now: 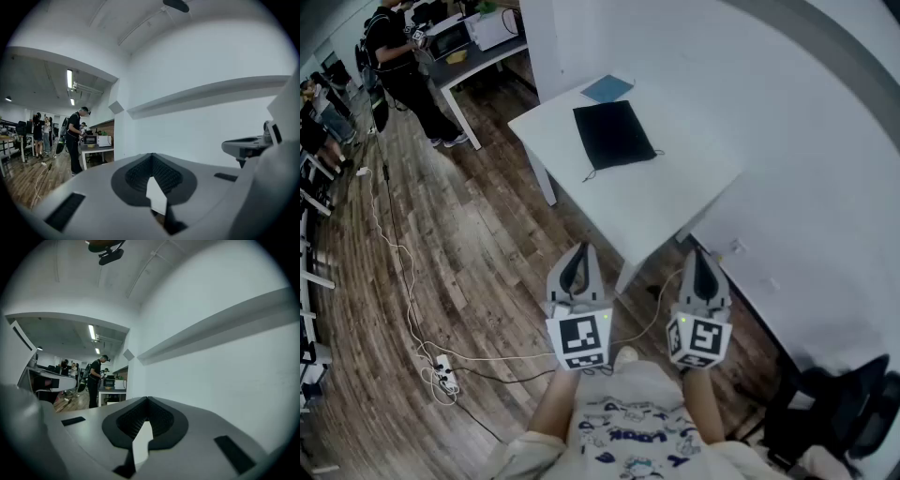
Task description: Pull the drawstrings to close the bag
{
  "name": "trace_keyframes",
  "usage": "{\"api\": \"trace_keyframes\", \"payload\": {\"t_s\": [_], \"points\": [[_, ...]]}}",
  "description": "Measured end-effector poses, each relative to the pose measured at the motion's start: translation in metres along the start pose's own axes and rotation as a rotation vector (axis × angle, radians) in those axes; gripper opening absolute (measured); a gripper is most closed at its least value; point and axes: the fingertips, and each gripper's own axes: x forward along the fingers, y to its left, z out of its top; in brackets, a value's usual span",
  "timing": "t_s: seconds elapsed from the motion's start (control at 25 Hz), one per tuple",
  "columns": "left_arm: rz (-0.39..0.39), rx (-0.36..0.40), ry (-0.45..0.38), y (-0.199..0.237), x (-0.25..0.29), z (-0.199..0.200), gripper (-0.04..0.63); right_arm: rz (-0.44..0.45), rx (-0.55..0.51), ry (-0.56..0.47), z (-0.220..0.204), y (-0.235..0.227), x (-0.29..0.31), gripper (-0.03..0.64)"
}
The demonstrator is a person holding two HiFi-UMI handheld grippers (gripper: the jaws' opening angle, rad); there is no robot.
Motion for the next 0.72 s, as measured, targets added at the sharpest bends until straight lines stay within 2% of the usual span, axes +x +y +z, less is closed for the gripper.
{"api": "trace_keyframes", "payload": {"t_s": [0.08,0.24,0.56,0.72], "points": [[0.004,-0.023,-0.001,-0.001,0.002,0.001,0.0,-0.003,0.01,0.006,0.0,-0.001,0.001,0.0],[0.005,-0.023,-0.004,-0.002,0.007,0.001,0.001,-0.008,0.017,0.009,-0.001,-0.004,0.006,0.001],[0.018,0.006,0.014,-0.005,0.018,-0.004,0.001,0.021,0.017,0.006,-0.004,-0.007,0.019,0.0],[0.029,-0.037,0.012,-0.011,0.021,-0.006,0.0,0.028,0.012,0.003,-0.009,-0.014,0.025,0.001]]}}
